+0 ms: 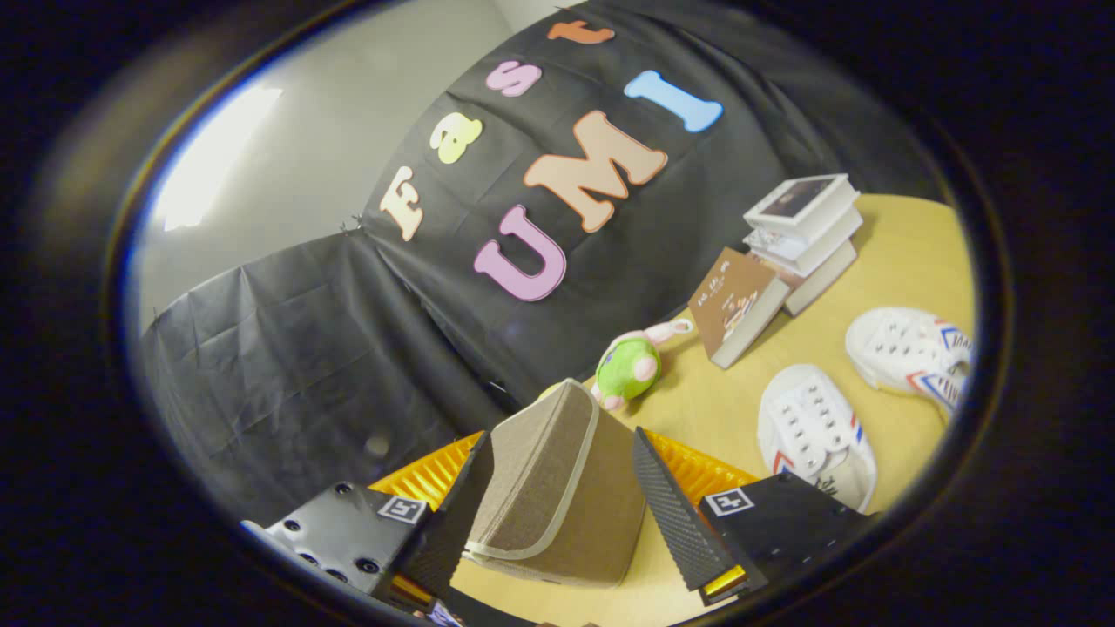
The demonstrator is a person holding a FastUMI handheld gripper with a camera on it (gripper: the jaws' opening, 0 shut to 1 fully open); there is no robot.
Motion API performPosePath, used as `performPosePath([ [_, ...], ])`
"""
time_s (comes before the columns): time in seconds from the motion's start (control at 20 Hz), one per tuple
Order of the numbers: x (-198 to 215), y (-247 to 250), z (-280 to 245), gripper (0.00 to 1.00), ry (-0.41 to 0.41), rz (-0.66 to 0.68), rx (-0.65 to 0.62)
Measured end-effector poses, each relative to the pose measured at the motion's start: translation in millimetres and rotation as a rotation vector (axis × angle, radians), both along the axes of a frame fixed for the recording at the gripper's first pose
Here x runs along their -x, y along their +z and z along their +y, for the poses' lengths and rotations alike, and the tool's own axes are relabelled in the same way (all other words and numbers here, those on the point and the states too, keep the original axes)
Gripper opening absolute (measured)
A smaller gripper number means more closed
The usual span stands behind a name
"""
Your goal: Open the storage box then place both shoes into the box .Put the left shoe in first, then the right shoe, with the right side of both shoes facing outward in a uniform manner.
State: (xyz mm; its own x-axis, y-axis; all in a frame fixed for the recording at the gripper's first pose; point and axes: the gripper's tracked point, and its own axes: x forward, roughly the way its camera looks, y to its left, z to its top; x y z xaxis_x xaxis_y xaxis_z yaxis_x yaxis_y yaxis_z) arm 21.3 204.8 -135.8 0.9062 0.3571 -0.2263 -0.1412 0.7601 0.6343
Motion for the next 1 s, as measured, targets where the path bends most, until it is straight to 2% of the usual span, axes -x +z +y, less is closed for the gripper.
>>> performPosePath([
  [0.25,1,-43,26,0.99,0.040,0.197,-0.287],
  [0.45,5,-56,35,0.99,0.056,0.238,-0.333],
  [0.8,18,-61,68,0.99,0.129,0.347,-0.546],
  [0.9,13,-57,62,1.00,0.108,0.336,-0.599],
  [1.0,13,-43,63,0.99,0.125,0.324,-0.682],
])
